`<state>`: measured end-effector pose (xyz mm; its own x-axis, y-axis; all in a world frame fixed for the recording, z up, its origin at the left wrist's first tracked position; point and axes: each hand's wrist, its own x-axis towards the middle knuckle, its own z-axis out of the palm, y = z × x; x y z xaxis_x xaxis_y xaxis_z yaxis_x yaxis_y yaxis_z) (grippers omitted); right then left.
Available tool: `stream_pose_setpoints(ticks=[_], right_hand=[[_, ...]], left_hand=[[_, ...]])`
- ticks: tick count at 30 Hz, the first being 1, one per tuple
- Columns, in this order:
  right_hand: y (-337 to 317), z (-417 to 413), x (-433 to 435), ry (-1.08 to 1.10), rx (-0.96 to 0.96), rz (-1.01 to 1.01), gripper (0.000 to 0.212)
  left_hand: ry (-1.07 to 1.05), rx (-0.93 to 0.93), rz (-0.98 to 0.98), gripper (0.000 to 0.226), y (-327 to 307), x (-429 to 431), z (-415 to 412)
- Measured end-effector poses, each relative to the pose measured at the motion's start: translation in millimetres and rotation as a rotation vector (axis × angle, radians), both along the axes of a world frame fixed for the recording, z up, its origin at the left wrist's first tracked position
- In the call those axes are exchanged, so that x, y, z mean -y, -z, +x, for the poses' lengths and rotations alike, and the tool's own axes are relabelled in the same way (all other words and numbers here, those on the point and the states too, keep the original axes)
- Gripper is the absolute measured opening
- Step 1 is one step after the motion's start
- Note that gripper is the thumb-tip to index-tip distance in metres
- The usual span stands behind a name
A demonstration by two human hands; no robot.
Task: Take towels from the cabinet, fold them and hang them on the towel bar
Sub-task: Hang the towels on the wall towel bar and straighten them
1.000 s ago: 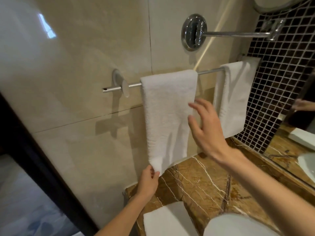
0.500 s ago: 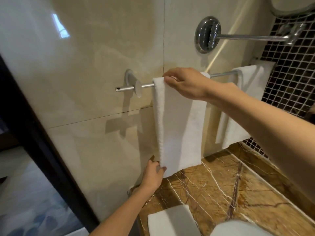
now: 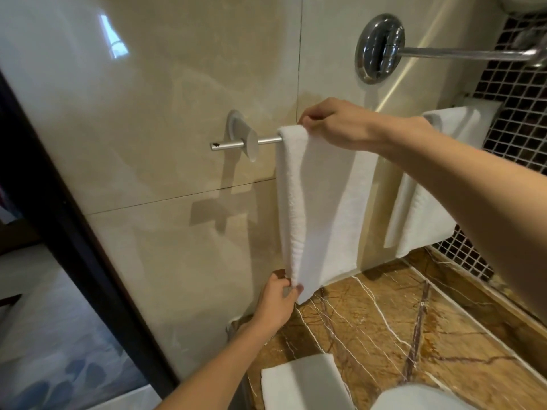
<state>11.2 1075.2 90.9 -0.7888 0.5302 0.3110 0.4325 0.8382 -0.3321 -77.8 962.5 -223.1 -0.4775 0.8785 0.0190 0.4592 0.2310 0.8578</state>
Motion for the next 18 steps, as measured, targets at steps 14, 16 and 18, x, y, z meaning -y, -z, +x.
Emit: stream_pose_setpoints(ticks=[14, 16, 18], right_hand=[[6.0, -9.7, -9.7, -0.001, -0.065, -0.039, 0.026], [6.9, -7.6, -9.0, -0.005, -0.048, 0.021, 0.027], [6.9, -4.9, -8.6, 0.003, -0.01, 0.13, 0.031]], left_hand=[[-0.205, 0.082, 0.128, 0.019, 4.0, -0.9, 9.7], [-0.243, 0.155, 0.134, 0.02, 5.6, 0.9, 9.7], [-0.276, 0.217, 0.139, 0.023, 5.9, 1.9, 9.4]])
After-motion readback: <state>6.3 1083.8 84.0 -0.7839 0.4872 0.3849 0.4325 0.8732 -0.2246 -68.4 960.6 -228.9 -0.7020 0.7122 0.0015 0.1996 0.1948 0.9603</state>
